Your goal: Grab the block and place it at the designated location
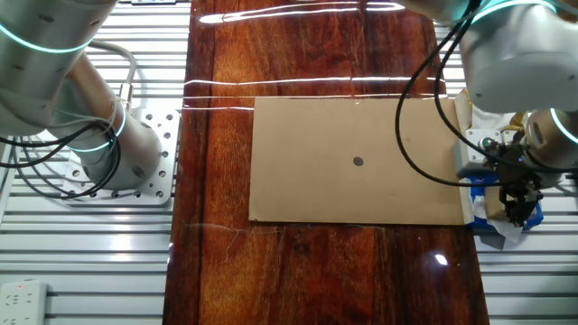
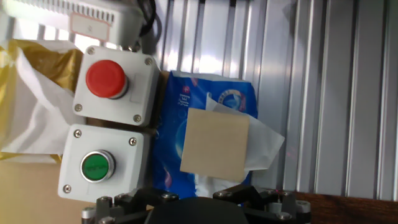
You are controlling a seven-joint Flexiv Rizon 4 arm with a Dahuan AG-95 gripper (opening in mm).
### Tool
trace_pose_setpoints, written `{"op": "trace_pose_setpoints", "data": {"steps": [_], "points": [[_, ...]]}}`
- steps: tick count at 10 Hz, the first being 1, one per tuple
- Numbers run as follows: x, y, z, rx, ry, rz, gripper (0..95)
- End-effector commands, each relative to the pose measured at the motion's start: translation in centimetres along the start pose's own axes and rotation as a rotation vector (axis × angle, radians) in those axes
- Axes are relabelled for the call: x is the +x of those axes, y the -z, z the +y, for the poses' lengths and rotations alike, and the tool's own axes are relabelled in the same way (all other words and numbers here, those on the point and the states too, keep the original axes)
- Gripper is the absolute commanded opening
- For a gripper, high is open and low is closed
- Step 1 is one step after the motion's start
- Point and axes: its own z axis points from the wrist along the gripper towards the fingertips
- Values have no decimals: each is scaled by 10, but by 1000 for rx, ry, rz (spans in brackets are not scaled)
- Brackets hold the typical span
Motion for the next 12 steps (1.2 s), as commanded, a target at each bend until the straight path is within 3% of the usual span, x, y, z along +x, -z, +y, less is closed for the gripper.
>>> {"op": "trace_pose_setpoints", "data": {"steps": [1,4,5,12], "points": [[2,0,-1,5,-4,-5,950],[2,0,-1,10,-4,-8,950],[2,0,-1,13,-7,-17,760],[3,1,-2,15,-1,-61,760]]}}
